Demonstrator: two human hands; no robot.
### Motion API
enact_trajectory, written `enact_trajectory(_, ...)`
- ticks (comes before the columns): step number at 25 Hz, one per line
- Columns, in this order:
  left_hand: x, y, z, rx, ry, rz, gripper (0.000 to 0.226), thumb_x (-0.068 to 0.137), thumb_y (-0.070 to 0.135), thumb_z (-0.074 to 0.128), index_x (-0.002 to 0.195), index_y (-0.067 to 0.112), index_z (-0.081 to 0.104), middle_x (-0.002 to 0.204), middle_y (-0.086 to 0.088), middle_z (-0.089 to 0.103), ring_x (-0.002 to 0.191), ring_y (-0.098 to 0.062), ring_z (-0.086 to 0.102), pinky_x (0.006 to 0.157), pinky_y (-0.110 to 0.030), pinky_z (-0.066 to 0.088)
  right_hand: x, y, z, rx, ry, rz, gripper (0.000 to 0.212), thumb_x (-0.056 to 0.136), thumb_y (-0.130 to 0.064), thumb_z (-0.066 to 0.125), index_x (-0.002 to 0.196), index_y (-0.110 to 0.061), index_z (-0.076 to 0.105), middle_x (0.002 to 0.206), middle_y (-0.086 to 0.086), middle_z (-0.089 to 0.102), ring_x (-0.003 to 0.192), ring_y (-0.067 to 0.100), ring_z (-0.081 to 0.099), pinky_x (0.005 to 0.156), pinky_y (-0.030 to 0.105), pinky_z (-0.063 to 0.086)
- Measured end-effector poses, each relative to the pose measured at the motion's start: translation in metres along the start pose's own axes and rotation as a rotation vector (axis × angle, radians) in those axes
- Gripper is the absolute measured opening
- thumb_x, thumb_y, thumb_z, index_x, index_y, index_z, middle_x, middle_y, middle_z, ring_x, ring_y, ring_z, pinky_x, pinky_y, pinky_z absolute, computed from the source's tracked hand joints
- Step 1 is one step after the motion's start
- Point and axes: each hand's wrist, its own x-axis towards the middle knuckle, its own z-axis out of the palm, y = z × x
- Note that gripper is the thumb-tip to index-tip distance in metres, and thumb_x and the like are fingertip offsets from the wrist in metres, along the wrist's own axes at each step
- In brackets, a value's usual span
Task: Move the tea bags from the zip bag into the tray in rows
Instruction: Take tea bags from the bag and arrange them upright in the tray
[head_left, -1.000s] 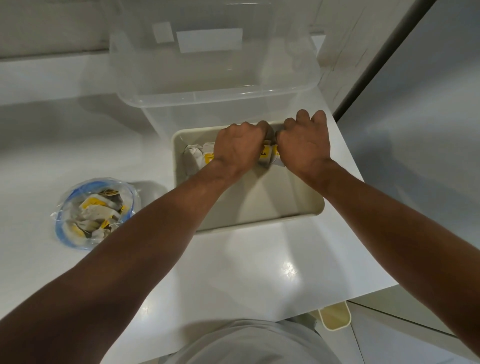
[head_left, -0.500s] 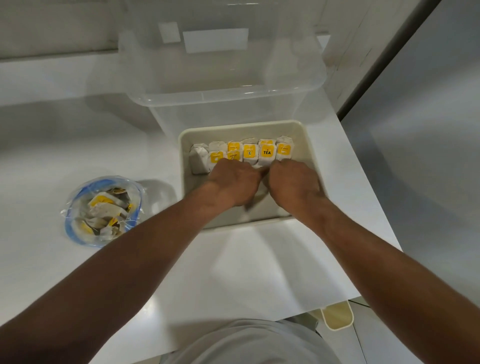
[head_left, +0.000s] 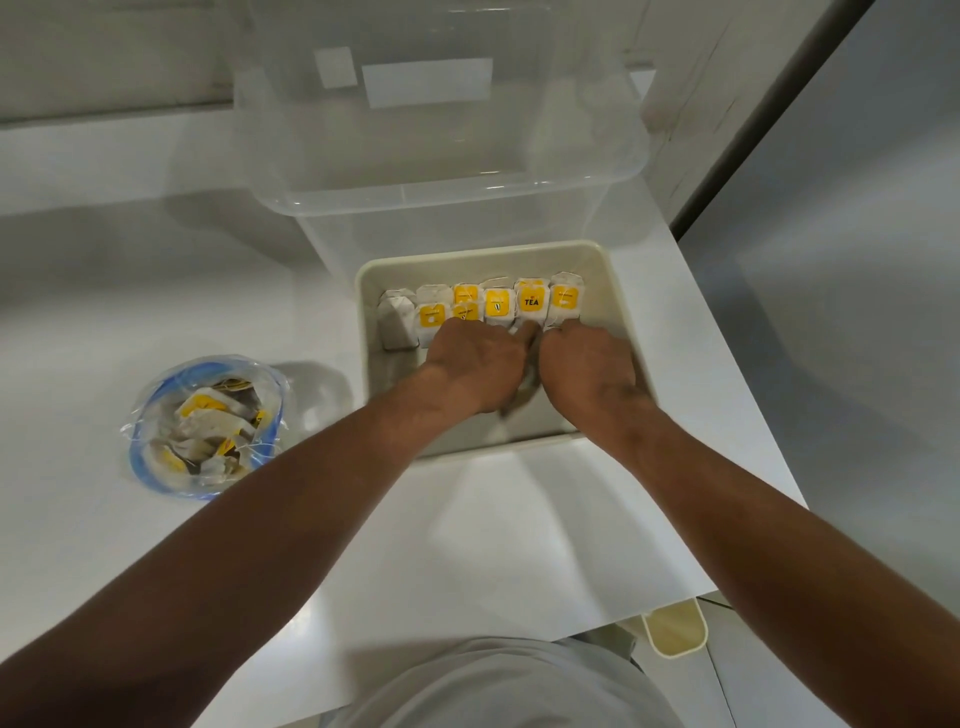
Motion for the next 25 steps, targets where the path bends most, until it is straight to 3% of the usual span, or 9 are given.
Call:
enact_trajectory(5,0.001,-0.003,0.001,-0.073,-0.022,-0.016,0.047,0.099,0.035,0.045,0.145,0.025,0.037,0.106,-0.003,0.069,0.089,-0.027,0.067,0.055,-0.032,0.031,0.003,0.003,-0.004,0.043,-0.005,0.008,0.026,0.097,-0.011,0.047,0.118,-0.012,0.062,0.122,0.008,0.063,0.112,0.025,0.062,0.088,0.033,0.050)
enact_trajectory(8,-0.008,-0.013,-0.014,-0.269,-0.001,-0.071,0.050,0.094,0.052,0.050,0.141,0.036,0.044,0.117,0.000,0.067,0.107,-0.026,0.064,0.071,-0.033,0.039,0.001,0.008,-0.002,0.139,0.100,0.018,0.026,0.095,-0.023,0.050,0.118,-0.017,0.060,0.117,0.006,0.062,0.105,0.026,0.063,0.077,0.032,0.046)
enact_trajectory(10,-0.023,-0.029,-0.027,-0.445,0.005,-0.095,0.046,0.090,0.056,0.056,0.133,0.040,0.052,0.111,0.010,0.068,0.112,-0.020,0.061,0.078,-0.033,0.041,-0.001,0.014,-0.005,0.308,0.194,0.020,0.028,0.091,-0.033,0.056,0.115,-0.020,0.064,0.112,0.003,0.066,0.101,0.026,0.063,0.076,0.030,0.044)
enact_trajectory(12,-0.046,-0.047,-0.038,-0.713,0.026,-0.089,0.036,0.088,0.050,0.067,0.122,0.039,0.061,0.092,0.017,0.069,0.096,-0.008,0.065,0.083,-0.032,0.049,-0.003,0.018,-0.013,0.619,0.209,-0.011,0.028,0.087,-0.039,0.065,0.111,-0.026,0.067,0.108,-0.006,0.070,0.095,0.014,0.065,0.080,0.029,0.048)
enact_trajectory(14,-0.069,-0.063,-0.046,-1.019,0.080,-0.103,0.030,0.085,0.040,0.076,0.113,0.035,0.067,0.084,0.013,0.070,0.071,-0.004,0.066,0.076,-0.029,0.054,-0.009,0.015,-0.025,1.014,0.107,-0.063,0.023,0.084,-0.038,0.073,0.105,-0.031,0.070,0.103,-0.014,0.070,0.080,-0.003,0.064,0.077,0.025,0.050)
enact_trajectory(16,-0.089,-0.072,-0.050,-1.153,0.122,-0.149,0.026,0.084,0.035,0.078,0.109,0.034,0.069,0.081,0.010,0.070,0.063,-0.008,0.067,0.067,-0.023,0.051,-0.016,0.007,-0.032,1.273,0.041,-0.055,0.017,0.084,-0.031,0.075,0.100,-0.030,0.071,0.094,-0.013,0.070,0.073,0.003,0.066,0.069,0.026,0.053)
enact_trajectory(19,-0.114,-0.081,-0.046,-1.209,0.183,-0.208,0.024,0.085,0.031,0.078,0.107,0.033,0.070,0.079,0.009,0.070,0.063,-0.011,0.067,0.069,-0.025,0.051,-0.027,-0.010,-0.041,1.310,0.088,-0.053,0.010,0.087,-0.024,0.072,0.096,-0.026,0.072,0.087,-0.007,0.070,0.072,0.016,0.068,0.064,0.027,0.055)
enact_trajectory(21,-0.133,-0.091,-0.038,-1.266,0.202,-0.249,0.023,0.084,0.030,0.079,0.106,0.032,0.071,0.077,0.008,0.070,0.062,-0.012,0.065,0.069,-0.030,0.052,-0.036,-0.025,-0.047,1.342,0.072,-0.063,0.007,0.088,-0.023,0.071,0.095,-0.024,0.072,0.089,0.000,0.070,0.070,0.014,0.068,0.065,0.027,0.055)
enact_trajectory(25,-0.171,-0.112,-0.023,-1.366,0.204,-0.285,0.021,0.086,0.029,0.077,0.107,0.029,0.071,0.075,0.005,0.067,0.062,-0.014,0.063,0.061,-0.024,0.045,-0.053,-0.070,-0.057,1.401,-0.042,-0.116,0.004,0.090,-0.023,0.069,0.093,-0.023,0.072,0.090,0.003,0.070,0.067,0.008,0.066,0.065,0.025,0.053)
